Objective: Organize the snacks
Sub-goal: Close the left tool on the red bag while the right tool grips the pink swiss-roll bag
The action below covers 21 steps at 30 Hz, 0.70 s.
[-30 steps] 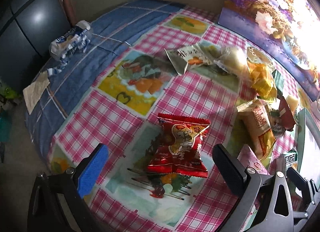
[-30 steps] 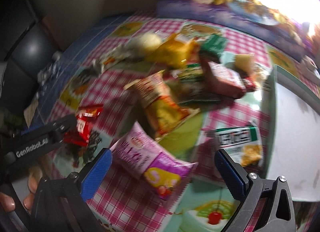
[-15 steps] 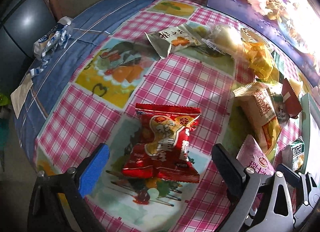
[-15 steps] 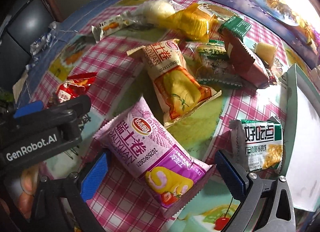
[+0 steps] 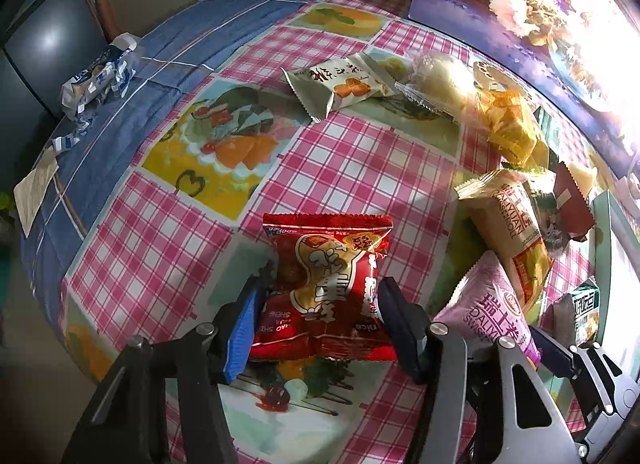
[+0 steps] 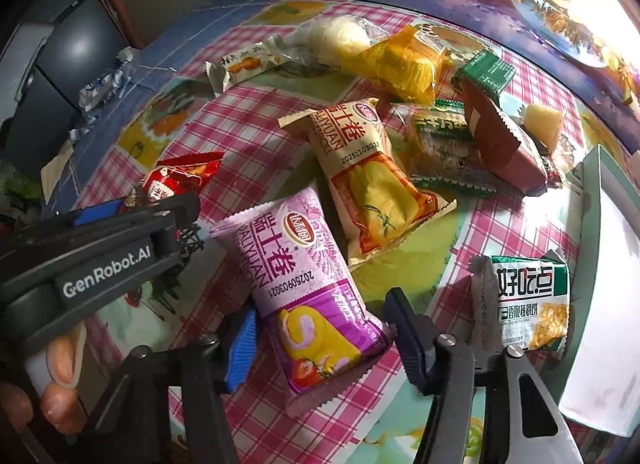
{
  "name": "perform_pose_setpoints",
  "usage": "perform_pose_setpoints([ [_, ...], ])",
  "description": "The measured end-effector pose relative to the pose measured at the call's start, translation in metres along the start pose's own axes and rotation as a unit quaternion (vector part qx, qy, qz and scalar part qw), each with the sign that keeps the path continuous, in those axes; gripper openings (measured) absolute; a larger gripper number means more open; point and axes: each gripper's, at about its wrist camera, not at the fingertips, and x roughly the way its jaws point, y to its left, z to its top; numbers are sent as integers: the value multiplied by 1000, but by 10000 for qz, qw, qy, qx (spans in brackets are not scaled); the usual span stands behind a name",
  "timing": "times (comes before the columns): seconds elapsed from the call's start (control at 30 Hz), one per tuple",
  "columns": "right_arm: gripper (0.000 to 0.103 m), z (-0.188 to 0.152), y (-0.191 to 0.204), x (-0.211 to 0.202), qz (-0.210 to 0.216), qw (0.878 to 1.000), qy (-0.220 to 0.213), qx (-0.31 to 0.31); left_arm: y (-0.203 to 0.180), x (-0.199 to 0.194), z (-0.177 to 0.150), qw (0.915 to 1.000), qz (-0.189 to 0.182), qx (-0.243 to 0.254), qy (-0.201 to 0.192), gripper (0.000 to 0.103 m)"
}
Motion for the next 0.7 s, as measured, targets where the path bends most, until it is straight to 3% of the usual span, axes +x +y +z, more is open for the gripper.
perform_pose_setpoints([
  [0.53,57,-2,-14,-27,290,9989,-357,-3,6,-31,1,9993,12,-79,-376,58],
  [0.57,57,-1,-13,-29,301,9989,-362,7,6,-32,1,9992,15,-72,-399,35],
  [0.6,57,0,-12,-30,315,9988,-360,44,6,-33,1,9992,-30,-72,-384,23],
  [0.7,57,0,-13,-33,323,9987,-383,104,4,-33,1,9993,-91,-58,-366,23],
])
